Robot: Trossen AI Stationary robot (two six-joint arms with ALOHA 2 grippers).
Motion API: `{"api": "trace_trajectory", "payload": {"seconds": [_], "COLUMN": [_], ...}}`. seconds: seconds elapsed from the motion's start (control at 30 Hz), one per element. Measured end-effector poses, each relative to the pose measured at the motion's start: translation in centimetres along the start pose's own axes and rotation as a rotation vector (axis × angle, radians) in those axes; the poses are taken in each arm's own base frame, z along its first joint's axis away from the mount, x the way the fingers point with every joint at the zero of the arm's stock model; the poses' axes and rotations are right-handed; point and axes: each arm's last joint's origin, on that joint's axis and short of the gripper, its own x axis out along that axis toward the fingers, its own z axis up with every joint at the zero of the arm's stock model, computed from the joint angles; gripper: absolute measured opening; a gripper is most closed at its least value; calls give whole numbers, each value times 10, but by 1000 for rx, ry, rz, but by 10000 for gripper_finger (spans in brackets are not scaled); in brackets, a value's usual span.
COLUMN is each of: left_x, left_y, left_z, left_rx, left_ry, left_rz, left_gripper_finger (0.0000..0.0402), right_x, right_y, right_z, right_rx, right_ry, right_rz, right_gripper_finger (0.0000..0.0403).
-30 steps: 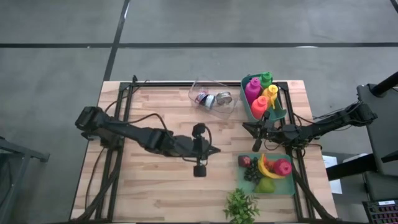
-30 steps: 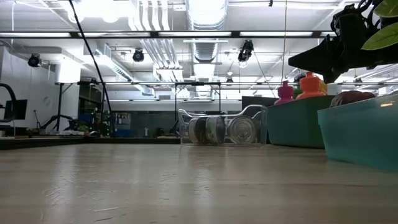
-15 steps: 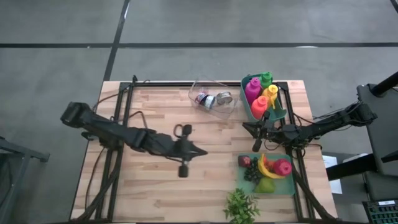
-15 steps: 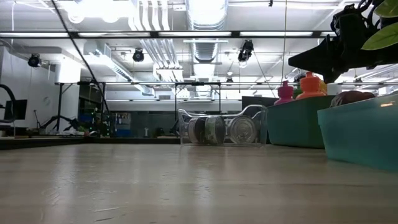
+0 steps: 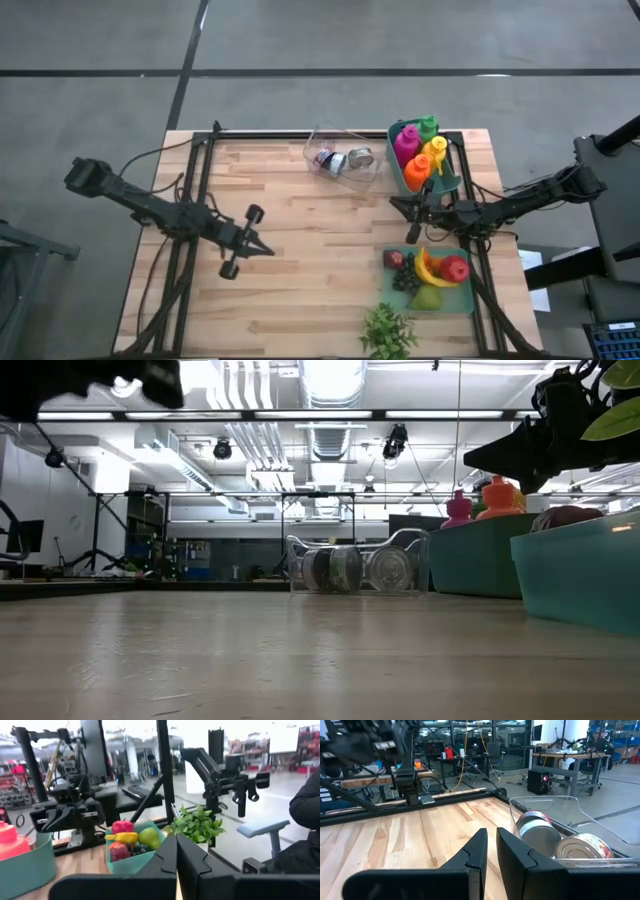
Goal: Pick & Place Food Item
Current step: Return to Home Position
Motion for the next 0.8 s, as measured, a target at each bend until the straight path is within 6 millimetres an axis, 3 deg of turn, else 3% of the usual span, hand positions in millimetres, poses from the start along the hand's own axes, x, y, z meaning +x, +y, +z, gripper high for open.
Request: {"api": "trace_trajectory", "payload": {"seconds": [0.1, 0.3, 0.8], "left_x": [-23, -62, -88], "left_y": [-4, -6, -7], "left_z": [-21, -41, -44], "left_rx": [-12, -55, -67], "left_ry": [-45, -177, -104], "left_rz": [7, 100, 106], "left_gripper_finger": [0, 0, 0], "right_x": [0, 0, 0], "right_y": [0, 0, 0], "right_z": [0, 0, 0], "right_rx": [0, 0, -1], "right_ry": [0, 0, 1], "right_rz": [0, 0, 0], "right_gripper_finger": [38, 38, 38]}}
